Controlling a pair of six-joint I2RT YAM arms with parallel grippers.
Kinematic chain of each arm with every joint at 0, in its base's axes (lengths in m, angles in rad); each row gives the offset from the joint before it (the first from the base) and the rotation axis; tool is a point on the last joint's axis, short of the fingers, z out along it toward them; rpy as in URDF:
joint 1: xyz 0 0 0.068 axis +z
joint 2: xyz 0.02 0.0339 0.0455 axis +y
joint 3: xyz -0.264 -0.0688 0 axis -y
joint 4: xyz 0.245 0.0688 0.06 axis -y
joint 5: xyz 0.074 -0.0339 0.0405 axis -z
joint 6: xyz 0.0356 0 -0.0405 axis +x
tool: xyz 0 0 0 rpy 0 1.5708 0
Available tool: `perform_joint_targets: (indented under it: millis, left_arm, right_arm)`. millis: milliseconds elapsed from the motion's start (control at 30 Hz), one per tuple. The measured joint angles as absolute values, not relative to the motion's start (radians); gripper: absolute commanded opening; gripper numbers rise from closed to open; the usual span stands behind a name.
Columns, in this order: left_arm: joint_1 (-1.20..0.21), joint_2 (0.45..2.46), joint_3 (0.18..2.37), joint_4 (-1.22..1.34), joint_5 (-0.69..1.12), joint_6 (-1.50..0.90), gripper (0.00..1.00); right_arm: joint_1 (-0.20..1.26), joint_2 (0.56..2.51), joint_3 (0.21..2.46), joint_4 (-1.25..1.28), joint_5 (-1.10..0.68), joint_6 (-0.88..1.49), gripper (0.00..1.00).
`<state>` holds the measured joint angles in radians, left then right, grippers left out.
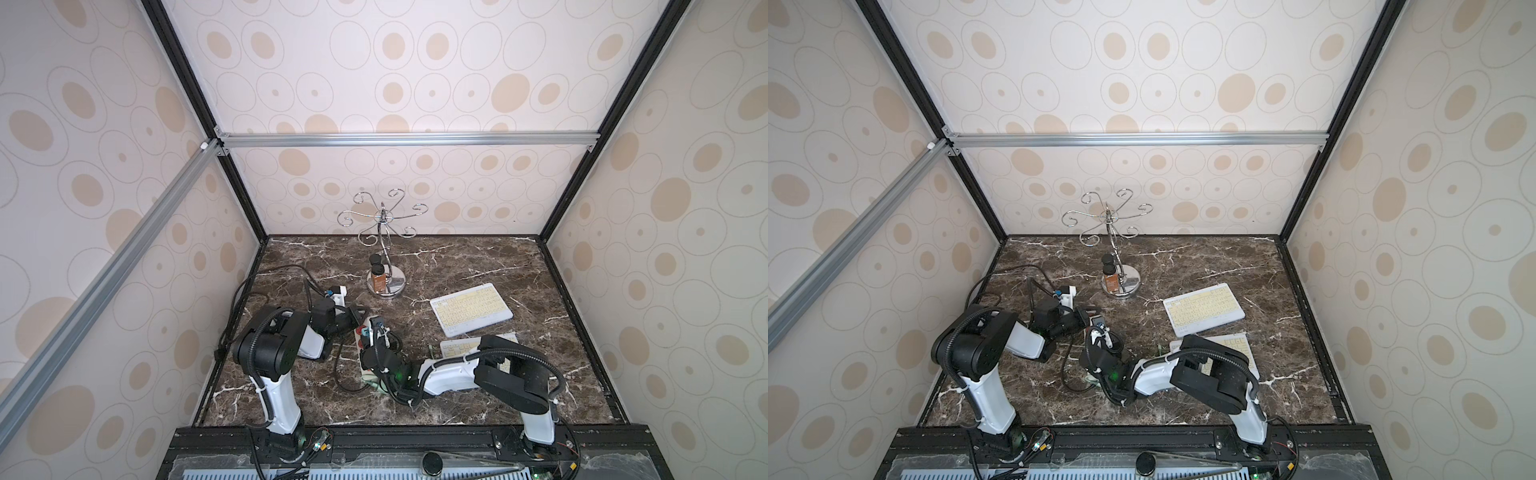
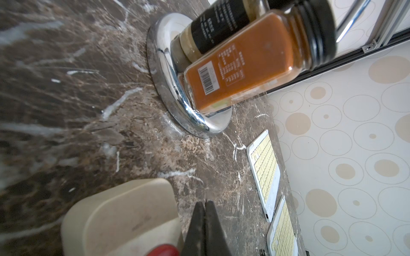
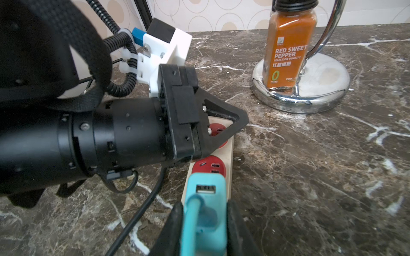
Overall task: Unplug the wireless keyboard
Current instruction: Remove the plug from the socket, then place the plug at the center of the board.
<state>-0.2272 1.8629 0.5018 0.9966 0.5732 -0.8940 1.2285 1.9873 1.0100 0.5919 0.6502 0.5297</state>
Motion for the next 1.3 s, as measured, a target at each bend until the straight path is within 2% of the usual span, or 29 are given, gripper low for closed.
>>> perform_joint_targets:
  millis: [400,867,1100,1300]
  left_arm:
    - [-0.227,1.868,0.502,1.005,0.575,-0.905,0.00]
    - [-0.227,1.869,0.502,1.007,0.574,-0.905,0.00]
    - [-0.227,1.867,0.502,1.007,0.570,-0.904,0.00]
    - [-0.227,1.867,0.501,1.008,0.570,-0.904,0.00]
  right_arm:
    - [1.233,1.868,1.034,0.620,0.604,0.480,0.00]
    - [1.226,1.806,0.979,0.669,0.663,0.476,0.00]
    - [1.208,1.642,0.878,0.640,0.705,0.449,0.00]
    - [1.187,1.510,0.847,0.517,0.746,0.424,0.00]
